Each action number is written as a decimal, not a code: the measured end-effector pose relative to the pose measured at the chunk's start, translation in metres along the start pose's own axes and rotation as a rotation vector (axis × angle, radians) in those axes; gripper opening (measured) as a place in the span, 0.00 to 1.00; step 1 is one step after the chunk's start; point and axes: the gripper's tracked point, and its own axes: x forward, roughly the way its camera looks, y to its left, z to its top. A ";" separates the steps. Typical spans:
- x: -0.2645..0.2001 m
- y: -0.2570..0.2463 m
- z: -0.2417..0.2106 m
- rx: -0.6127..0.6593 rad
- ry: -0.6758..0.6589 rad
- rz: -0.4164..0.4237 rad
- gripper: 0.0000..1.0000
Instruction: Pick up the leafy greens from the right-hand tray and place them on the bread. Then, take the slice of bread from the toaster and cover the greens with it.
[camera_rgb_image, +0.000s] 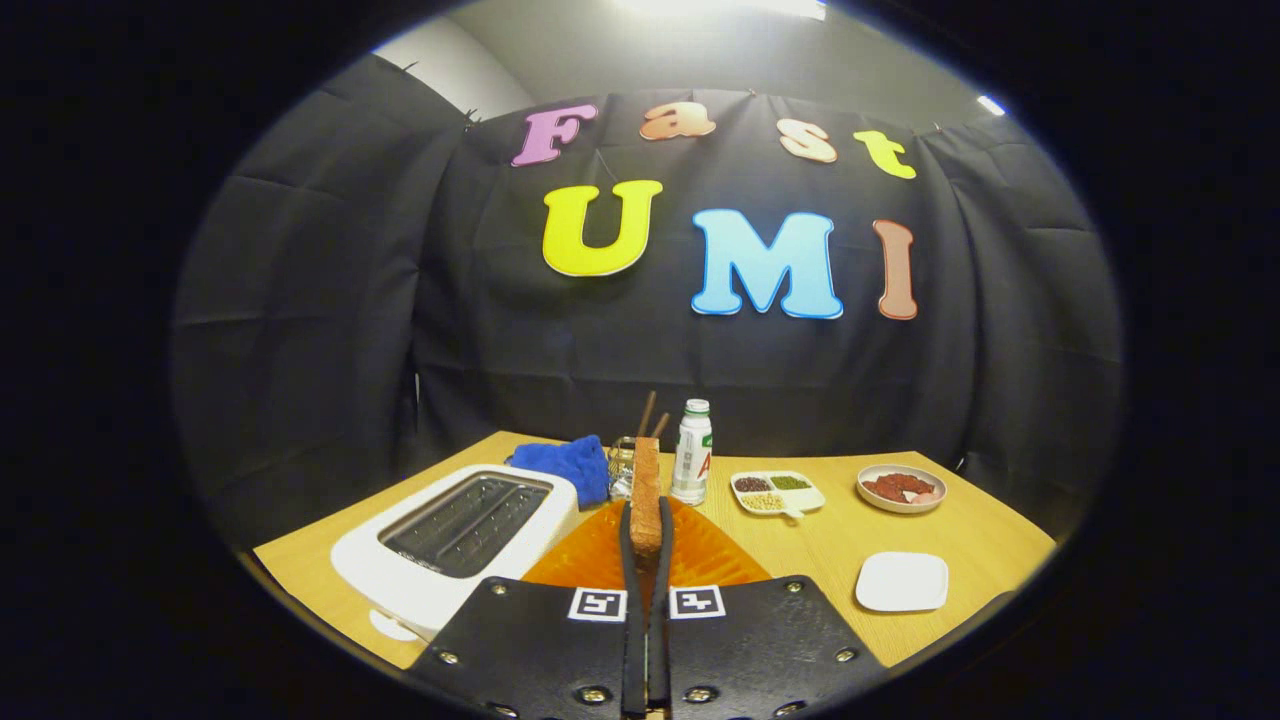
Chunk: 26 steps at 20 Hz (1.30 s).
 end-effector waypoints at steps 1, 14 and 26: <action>0.001 -0.005 -0.013 0.007 0.032 0.008 0.02; 0.023 -0.050 -0.078 0.112 0.186 0.098 0.02; 0.035 -0.112 -0.122 0.240 0.254 0.152 0.23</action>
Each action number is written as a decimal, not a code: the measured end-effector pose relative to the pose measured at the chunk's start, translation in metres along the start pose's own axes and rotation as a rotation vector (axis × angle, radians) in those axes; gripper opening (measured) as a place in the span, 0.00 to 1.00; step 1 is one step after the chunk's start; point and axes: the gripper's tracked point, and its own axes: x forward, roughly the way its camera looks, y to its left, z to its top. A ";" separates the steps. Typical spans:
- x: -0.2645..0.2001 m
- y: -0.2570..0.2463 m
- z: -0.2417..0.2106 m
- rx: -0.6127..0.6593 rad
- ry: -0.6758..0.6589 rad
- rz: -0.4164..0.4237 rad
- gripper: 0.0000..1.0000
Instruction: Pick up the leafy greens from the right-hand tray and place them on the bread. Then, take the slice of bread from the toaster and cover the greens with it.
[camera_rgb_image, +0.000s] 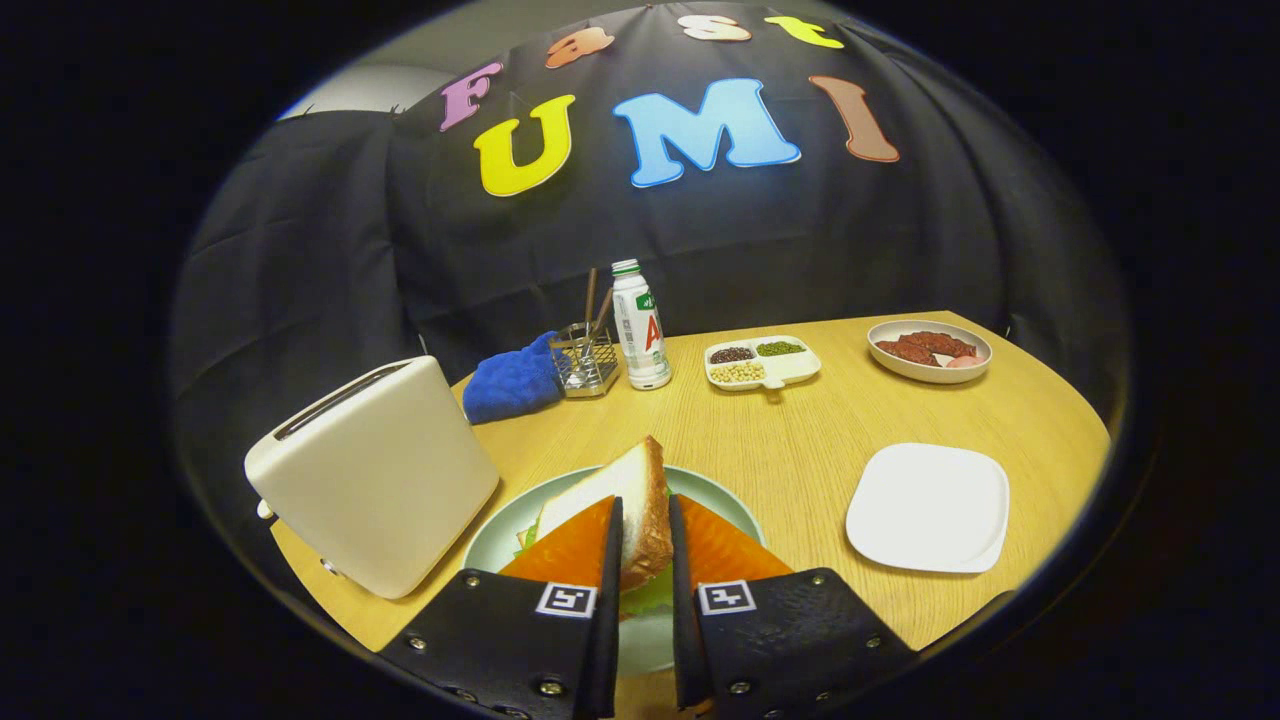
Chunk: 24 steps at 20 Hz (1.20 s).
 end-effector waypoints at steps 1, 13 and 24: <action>0.000 -0.002 0.000 0.014 0.006 0.011 0.23; 0.003 -0.026 0.014 -0.112 -0.079 -0.024 0.39; -0.059 -0.136 0.103 -0.044 -0.277 -0.043 0.39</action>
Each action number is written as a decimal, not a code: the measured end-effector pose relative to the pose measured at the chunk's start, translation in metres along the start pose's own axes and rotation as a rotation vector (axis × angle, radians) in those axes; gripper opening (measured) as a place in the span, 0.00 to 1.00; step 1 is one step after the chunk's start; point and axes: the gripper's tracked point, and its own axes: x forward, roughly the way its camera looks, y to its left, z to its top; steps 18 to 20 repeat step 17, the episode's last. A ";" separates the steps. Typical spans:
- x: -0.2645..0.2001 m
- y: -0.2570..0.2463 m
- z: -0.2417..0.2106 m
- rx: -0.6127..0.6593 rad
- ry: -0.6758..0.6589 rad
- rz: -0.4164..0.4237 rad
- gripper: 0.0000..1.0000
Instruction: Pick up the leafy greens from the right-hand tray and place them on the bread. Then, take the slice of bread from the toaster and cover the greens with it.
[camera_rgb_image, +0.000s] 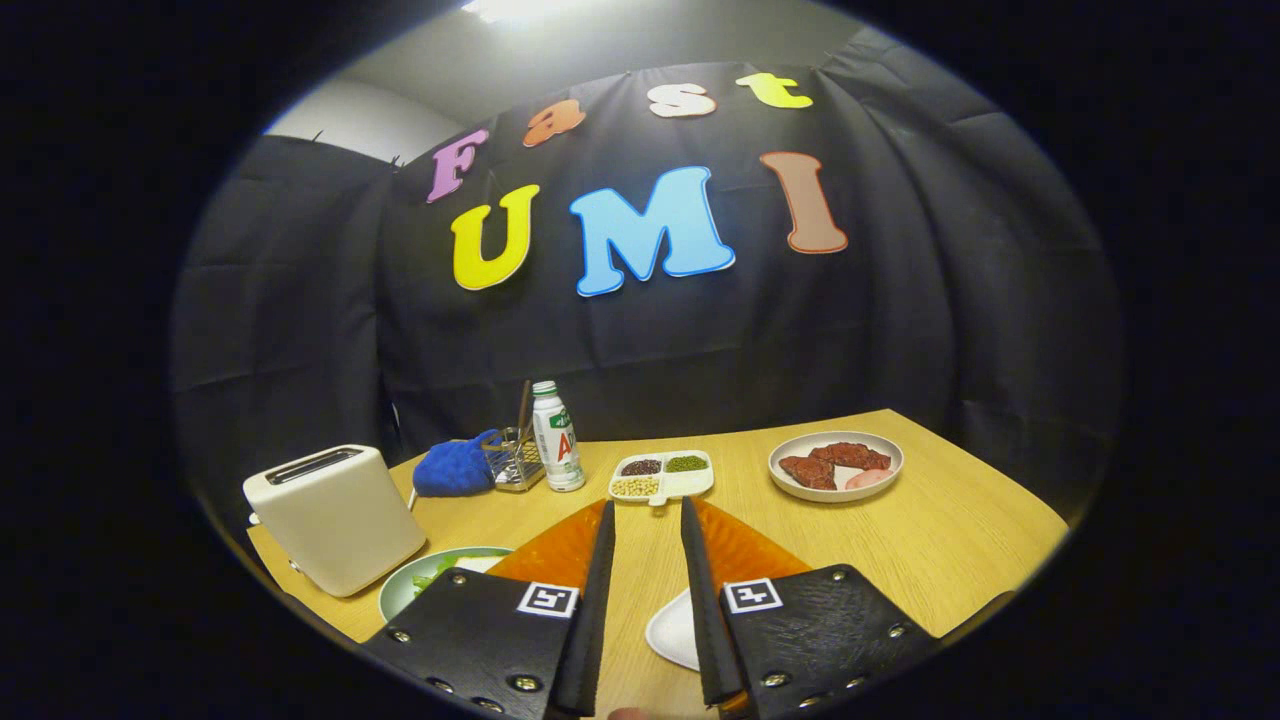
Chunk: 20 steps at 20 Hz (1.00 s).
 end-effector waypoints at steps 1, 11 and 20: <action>-0.001 -0.021 0.003 0.005 0.002 -0.019 0.39; -0.034 -0.207 0.022 -0.070 -0.044 -0.225 0.39; -0.053 -0.242 0.035 -0.168 -0.091 -0.219 0.39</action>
